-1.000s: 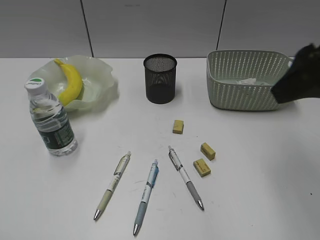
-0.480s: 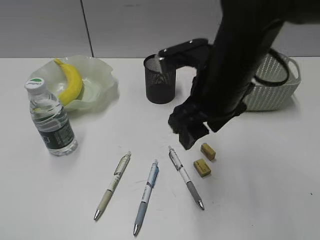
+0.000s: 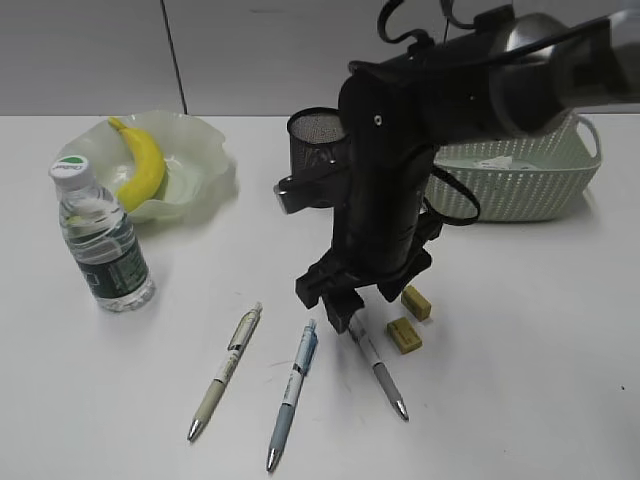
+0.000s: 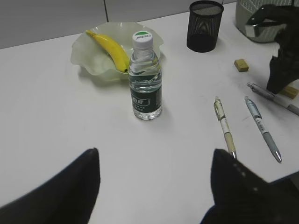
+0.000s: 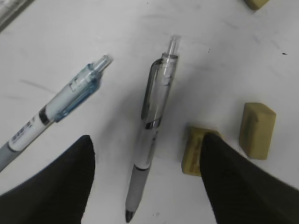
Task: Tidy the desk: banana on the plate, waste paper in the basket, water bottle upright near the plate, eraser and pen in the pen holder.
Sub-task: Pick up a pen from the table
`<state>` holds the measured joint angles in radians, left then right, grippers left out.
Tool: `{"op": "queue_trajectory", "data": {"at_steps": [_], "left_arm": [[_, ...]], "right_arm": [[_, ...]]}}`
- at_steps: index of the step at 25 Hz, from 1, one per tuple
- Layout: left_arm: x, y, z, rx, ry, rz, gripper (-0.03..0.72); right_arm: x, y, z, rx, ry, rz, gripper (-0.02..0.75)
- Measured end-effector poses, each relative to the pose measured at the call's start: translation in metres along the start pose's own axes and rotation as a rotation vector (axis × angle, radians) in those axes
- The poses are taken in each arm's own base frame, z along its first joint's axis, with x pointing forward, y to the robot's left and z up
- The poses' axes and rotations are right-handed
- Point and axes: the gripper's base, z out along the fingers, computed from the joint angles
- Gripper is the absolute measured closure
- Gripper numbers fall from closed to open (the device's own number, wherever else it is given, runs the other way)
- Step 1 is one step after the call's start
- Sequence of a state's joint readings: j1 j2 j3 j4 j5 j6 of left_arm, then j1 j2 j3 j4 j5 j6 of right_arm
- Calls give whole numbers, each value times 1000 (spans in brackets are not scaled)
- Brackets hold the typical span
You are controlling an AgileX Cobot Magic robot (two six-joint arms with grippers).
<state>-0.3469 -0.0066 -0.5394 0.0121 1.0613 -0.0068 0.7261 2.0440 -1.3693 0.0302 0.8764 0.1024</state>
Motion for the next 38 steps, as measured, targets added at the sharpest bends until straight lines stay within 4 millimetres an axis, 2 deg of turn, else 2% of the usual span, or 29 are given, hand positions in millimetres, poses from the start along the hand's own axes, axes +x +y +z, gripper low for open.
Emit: {"op": "queue_trajectory", "data": {"at_steps": [7, 10, 13, 16, 21, 32, 34, 37, 38], "left_arm": [[0, 0, 0, 0, 0, 0, 136], [0, 0, 0, 0, 0, 0, 136], [0, 0, 0, 0, 0, 0, 136], [0, 0, 0, 0, 0, 0, 136], [0, 0, 0, 0, 0, 0, 136], [0, 0, 0, 0, 0, 7, 136], [0, 0, 0, 0, 0, 7, 136], [0, 0, 0, 0, 0, 7, 136], [0, 0, 0, 0, 0, 7, 136]], "right_arm": [[-9, -1, 27, 19, 6, 8, 188], [-8, -1, 37, 17, 23, 13, 226], [-7, -1, 41, 19, 35, 13, 334], [-8, -1, 41, 19, 33, 15, 493], [-9, -1, 41, 17, 28, 14, 651], [-9, -1, 40, 13, 31, 14, 645], [-8, 0, 40, 7, 33, 18, 578], [-8, 2, 40, -13, 37, 34, 370], [-8, 2, 40, -20, 35, 36, 330]]}}
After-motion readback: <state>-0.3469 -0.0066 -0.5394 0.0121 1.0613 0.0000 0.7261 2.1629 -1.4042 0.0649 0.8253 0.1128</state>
